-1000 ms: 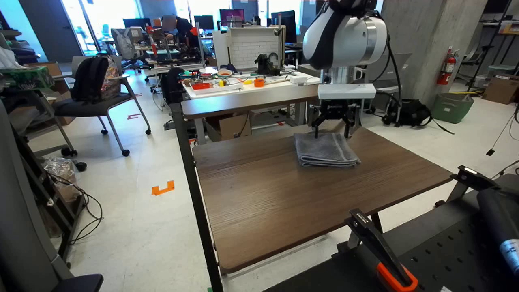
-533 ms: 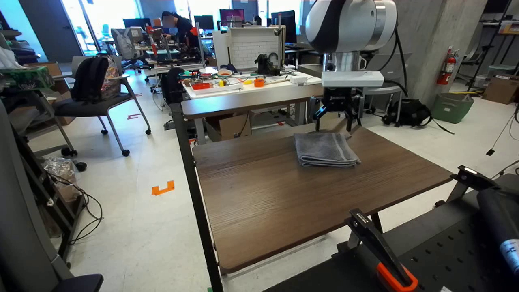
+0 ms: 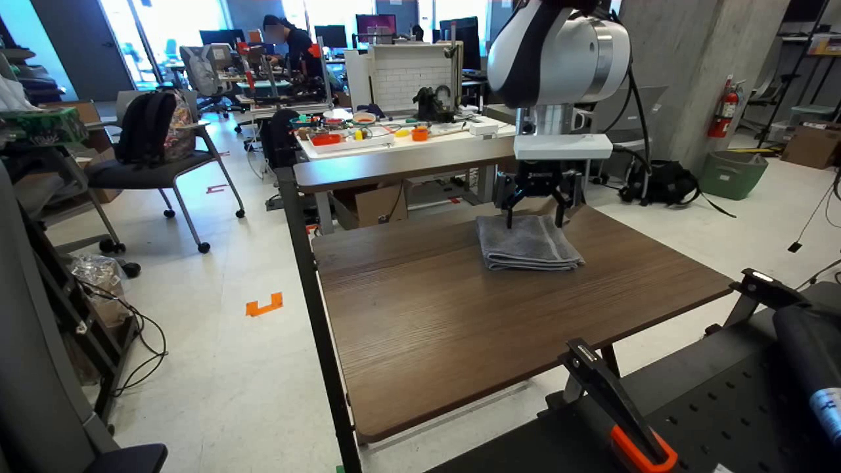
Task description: Move the grey towel to the right then push it to the left
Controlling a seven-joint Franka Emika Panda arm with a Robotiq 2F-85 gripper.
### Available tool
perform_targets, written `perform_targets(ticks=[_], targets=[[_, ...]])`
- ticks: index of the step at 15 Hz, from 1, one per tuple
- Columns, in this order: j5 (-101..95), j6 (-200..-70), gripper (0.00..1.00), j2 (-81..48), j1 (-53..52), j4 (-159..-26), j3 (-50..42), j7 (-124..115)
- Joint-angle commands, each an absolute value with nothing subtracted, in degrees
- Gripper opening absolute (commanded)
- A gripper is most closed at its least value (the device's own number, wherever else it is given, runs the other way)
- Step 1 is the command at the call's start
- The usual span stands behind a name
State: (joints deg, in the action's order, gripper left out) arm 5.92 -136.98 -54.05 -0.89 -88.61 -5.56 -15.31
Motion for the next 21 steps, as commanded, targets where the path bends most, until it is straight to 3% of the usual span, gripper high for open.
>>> perform_targets(ticks=[1,21], targets=[[4.4,-135.4,1.00,-58.0,-1.6,-83.8,-6.6,-17.0],[-5.0,-123.1,1.00,-67.5,-9.2,-69.9,-9.8,-22.1]])
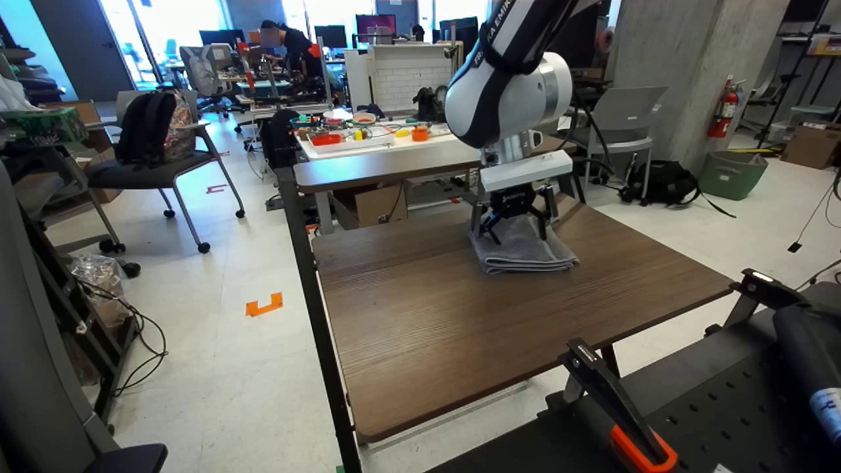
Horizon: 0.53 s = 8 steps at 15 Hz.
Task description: Move the grey towel to the right then push it to the left
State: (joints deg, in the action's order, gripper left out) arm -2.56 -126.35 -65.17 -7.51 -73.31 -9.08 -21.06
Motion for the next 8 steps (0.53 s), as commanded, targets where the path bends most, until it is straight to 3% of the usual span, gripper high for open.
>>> perform_targets(ticks=[1,8], targets=[[-5.5,-122.5,1.00,-67.4,-9.6,-70.0,-9.6,-21.8],[-6.3,-122.8,1.00,-66.5,-12.8,-71.3,-7.2,-20.9]])
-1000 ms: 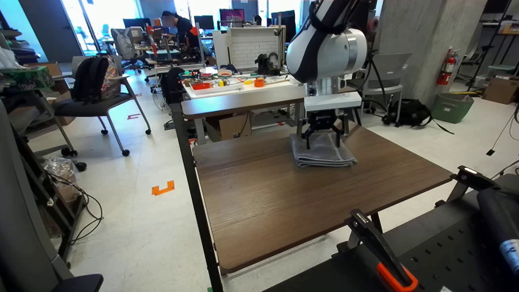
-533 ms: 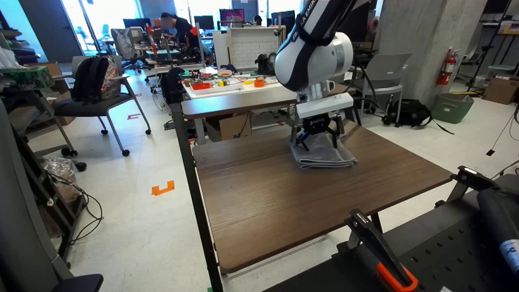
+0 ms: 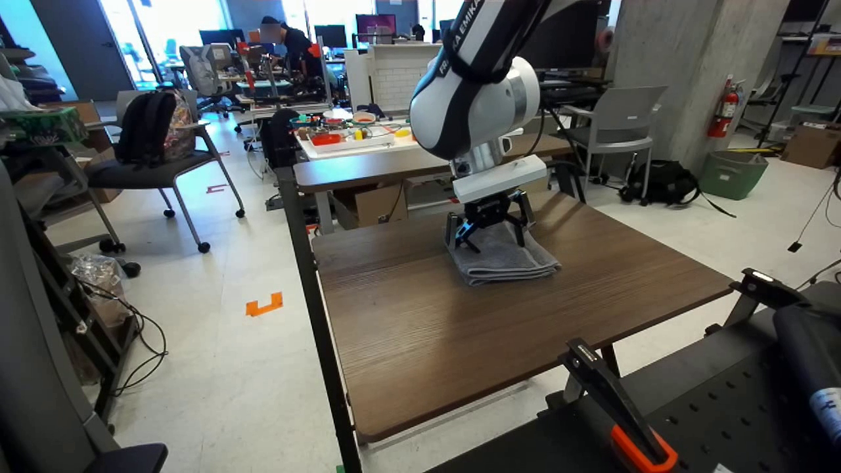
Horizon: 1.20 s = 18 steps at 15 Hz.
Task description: Move the grey towel to the right then push it to the left
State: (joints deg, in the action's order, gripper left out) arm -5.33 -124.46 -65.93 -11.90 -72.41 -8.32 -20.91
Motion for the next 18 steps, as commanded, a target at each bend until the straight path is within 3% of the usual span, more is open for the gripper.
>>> perform_targets(ticks=[1,13,18], targets=[[-6.3,-123.0,1.00,-66.6,-13.3,-71.1,-7.1,-21.2],[-6.0,-123.5,1.00,-66.1,-17.3,-71.5,-5.7,-23.2],[-6.1,-124.6,1.00,-58.4,-18.1,-81.2,-5.1,-22.5]])
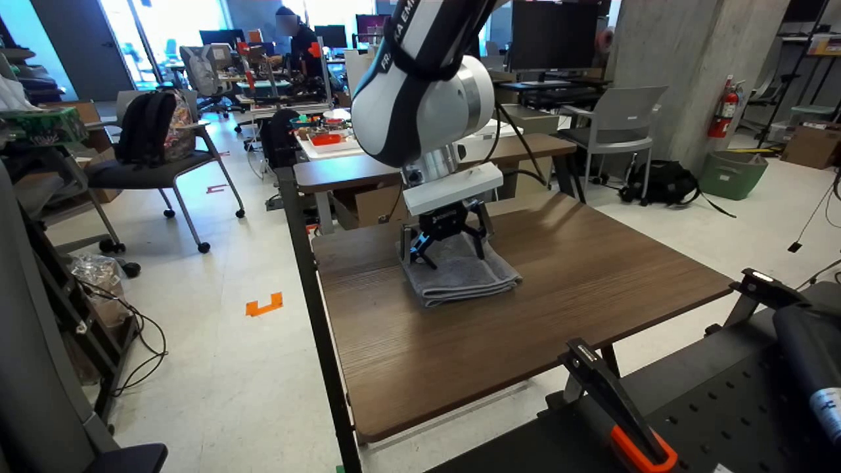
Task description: Move the grey towel to the right then push it to the left
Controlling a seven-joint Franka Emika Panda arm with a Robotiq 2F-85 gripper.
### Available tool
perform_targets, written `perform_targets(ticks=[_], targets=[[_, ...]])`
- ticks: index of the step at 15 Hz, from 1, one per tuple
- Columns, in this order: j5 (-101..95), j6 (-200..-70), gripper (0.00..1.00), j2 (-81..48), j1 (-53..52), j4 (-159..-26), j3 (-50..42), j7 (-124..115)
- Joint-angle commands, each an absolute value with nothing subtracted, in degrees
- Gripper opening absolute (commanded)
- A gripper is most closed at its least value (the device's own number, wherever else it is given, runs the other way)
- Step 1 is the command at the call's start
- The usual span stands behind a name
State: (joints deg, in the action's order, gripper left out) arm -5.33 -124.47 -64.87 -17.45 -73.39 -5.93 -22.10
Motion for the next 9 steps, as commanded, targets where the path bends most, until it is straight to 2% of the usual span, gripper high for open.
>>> perform_targets(ticks=[1,4,5,9], targets=[[-5.9,-125.1,1.00,-56.6,-18.0,-83.4,-4.5,-22.0],[-6.9,-125.8,1.00,-52.1,-18.6,-89.0,-4.4,-22.3],[-6.0,-124.5,1.00,-57.1,-17.6,-82.2,-3.9,-22.4],[-6.1,-124.5,1.00,-53.9,-17.9,-86.3,-3.8,-22.5]])
